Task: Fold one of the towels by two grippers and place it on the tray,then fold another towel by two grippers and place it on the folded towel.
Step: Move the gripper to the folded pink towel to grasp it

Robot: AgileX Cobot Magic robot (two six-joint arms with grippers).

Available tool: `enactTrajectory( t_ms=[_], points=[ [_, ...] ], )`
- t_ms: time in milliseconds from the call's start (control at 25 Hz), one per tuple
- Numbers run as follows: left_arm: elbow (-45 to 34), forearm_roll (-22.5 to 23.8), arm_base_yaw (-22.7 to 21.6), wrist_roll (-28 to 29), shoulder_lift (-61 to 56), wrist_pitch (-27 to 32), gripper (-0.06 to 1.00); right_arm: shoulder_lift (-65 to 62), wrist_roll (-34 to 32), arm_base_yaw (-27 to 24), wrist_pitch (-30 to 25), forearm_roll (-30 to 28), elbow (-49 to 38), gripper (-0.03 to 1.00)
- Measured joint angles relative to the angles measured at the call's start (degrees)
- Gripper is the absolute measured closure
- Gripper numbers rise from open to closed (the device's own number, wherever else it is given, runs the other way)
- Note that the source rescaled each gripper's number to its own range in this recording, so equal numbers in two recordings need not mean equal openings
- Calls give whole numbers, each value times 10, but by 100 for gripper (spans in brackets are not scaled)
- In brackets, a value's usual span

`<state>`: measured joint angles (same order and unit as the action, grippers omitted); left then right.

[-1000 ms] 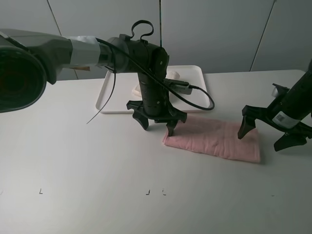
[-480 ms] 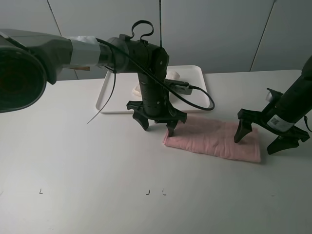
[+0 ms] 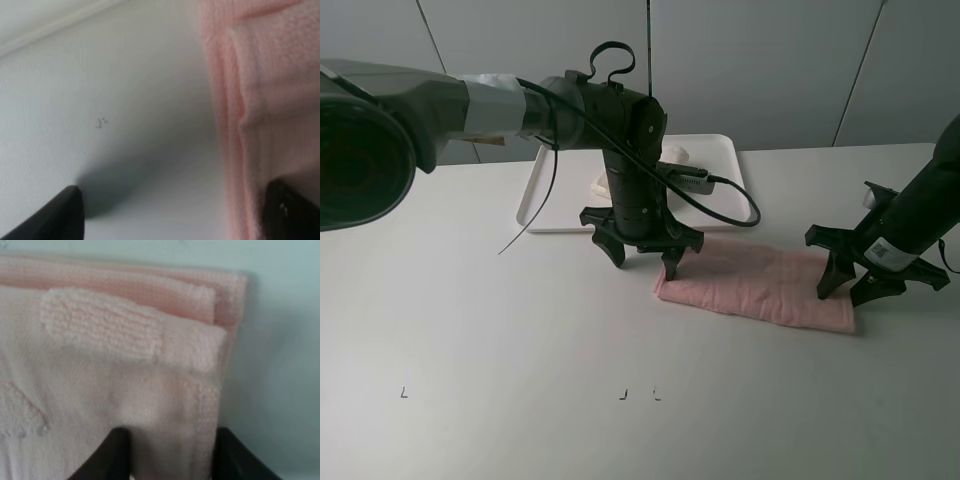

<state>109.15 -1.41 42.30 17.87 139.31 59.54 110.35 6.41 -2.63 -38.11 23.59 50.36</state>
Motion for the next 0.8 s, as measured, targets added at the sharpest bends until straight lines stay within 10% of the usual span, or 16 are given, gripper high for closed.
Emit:
enactTrajectory(
  t_ms=[520, 800],
  points=[
    [0, 0, 0, 0, 0, -8, 1, 0, 7, 0, 5, 14, 0, 58],
    [0, -2, 0, 0, 1, -16, 1, 5, 47, 0, 10, 24, 0, 95]
  ],
)
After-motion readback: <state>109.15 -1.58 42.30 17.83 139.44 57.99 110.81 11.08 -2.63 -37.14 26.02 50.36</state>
